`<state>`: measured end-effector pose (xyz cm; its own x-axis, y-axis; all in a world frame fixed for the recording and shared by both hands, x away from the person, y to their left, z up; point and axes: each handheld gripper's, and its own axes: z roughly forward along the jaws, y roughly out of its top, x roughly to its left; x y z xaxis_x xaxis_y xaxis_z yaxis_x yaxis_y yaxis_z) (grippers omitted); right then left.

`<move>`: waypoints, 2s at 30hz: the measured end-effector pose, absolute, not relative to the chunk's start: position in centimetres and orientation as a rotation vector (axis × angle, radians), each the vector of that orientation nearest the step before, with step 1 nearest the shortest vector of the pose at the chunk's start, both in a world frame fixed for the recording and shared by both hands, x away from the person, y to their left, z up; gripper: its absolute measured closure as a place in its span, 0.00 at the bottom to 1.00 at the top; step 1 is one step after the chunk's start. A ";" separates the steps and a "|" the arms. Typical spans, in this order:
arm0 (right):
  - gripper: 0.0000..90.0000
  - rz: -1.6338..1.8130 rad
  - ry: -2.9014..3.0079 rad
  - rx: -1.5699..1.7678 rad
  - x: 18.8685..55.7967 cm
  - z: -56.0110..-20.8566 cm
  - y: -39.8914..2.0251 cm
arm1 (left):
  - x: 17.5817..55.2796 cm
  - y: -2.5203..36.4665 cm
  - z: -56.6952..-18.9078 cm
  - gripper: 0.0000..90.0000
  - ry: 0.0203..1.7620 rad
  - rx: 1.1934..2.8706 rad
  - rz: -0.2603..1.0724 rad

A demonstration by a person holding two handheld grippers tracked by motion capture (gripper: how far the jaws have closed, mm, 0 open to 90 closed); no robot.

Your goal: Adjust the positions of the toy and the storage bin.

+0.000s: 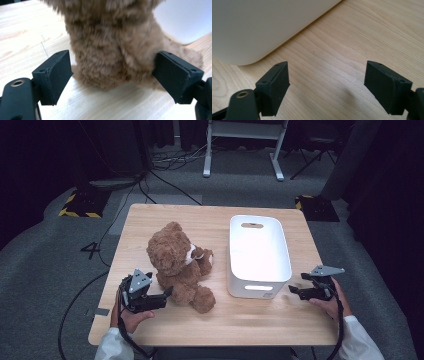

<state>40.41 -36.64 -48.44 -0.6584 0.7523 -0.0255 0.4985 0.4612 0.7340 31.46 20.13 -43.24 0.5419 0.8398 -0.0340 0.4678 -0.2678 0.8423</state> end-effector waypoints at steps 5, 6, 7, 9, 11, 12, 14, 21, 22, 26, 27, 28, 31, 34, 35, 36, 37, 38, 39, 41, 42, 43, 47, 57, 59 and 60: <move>0.23 1.005 2.373 1.052 40.4 -48.7 -36.6 | 32.2 19.9 -42.6 0.17 1.084 1.869 0.539; 0.23 0.995 2.374 1.053 40.4 -48.8 -36.6 | 32.3 19.9 -42.5 0.17 1.082 1.862 0.542; 0.23 0.995 2.374 1.053 40.4 -48.8 -36.6 | 32.3 19.9 -42.5 0.17 1.082 1.862 0.542; 0.23 0.981 2.379 1.047 40.4 -48.9 -36.5 | 32.6 19.8 -42.3 0.17 1.082 1.857 0.548; 0.23 0.973 2.385 1.045 40.4 -49.0 -36.3 | 33.1 19.5 -42.3 0.17 1.090 1.850 0.555; 0.23 0.970 2.387 1.042 40.4 -49.0 -36.3 | 33.1 19.5 -42.3 0.17 1.090 1.850 0.555; 0.23 0.971 2.388 1.041 40.4 -49.1 -36.3 | 33.5 19.5 -42.3 0.17 1.091 1.851 0.542; 0.24 0.960 2.393 1.028 40.4 -49.2 -36.1 | 34.5 18.5 -42.5 0.17 1.089 1.835 0.510; 0.24 0.960 2.393 1.028 40.4 -49.2 -36.1 | 34.5 18.5 -42.5 0.17 1.089 1.835 0.510; 0.24 0.958 2.391 1.024 40.4 -49.2 -36.1 | 35.2 17.8 -42.7 0.16 1.106 1.843 0.525; 0.24 0.958 2.392 1.025 40.4 -49.2 -36.1 | 35.3 17.7 -42.7 0.16 1.110 1.838 0.519; 0.24 0.957 2.392 1.024 40.4 -49.2 -36.1 | 35.5 17.6 -42.7 0.15 1.109 1.838 0.519; 0.24 0.957 2.397 1.022 40.4 -49.2 -36.0 | 36.0 17.2 -43.1 0.13 1.120 1.835 0.513; 0.24 0.953 2.397 1.023 40.4 -49.3 -35.9 | 36.4 16.9 -43.5 0.10 1.143 1.833 0.497; 0.24 0.952 2.401 1.022 40.4 -49.3 -35.9 | 36.9 16.5 -43.8 0.05 1.156 1.835 0.475; 0.24 0.950 2.404 1.020 40.4 -49.3 -35.8 | 37.1 16.4 -43.9 0.05 1.153 1.861 0.478; 0.24 0.950 2.406 1.017 40.4 -49.4 -35.8 | 37.3 16.2 -44.1 0.06 1.157 1.873 0.482; 0.24 0.952 2.407 1.015 40.4 -49.4 -35.8 | 37.5 16.0 -44.2 0.06 1.153 1.880 0.486; 0.24 0.952 2.407 1.015 40.4 -49.4 -35.8 | 37.5 16.0 -44.2 0.07 1.153 1.880 0.486; 0.24 0.950 2.404 1.019 40.4 -49.4 -35.8 | 38.1 15.5 -44.5 0.11 1.150 1.896 0.490; 0.24 0.953 2.404 1.019 40.4 -49.4 -35.8 | 38.1 15.3 -44.5 0.14 1.153 1.893 0.503; 0.24 0.953 2.404 1.019 40.4 -49.4 -35.8 | 38.1 15.3 -44.5 0.18 1.153 1.893 0.503; 0.24 0.952 2.403 1.023 40.4 -49.5 -36.0 | 38.2 14.3 -44.7 0.35 1.098 1.984 0.561; 0.23 0.969 2.396 1.058 40.6 -49.9 -36.2 | 37.8 13.9 -45.1 0.55 1.073 2.009 0.644; 0.22 0.981 2.392 1.073 40.6 -50.1 -36.3 | 37.8 13.9 -45.1 0.55 1.074 2.001 0.641; 0.22 0.981 2.392 1.073 40.6 -50.1 -36.3 | 37.8 13.9 -45.1 0.55 1.074 2.001 0.641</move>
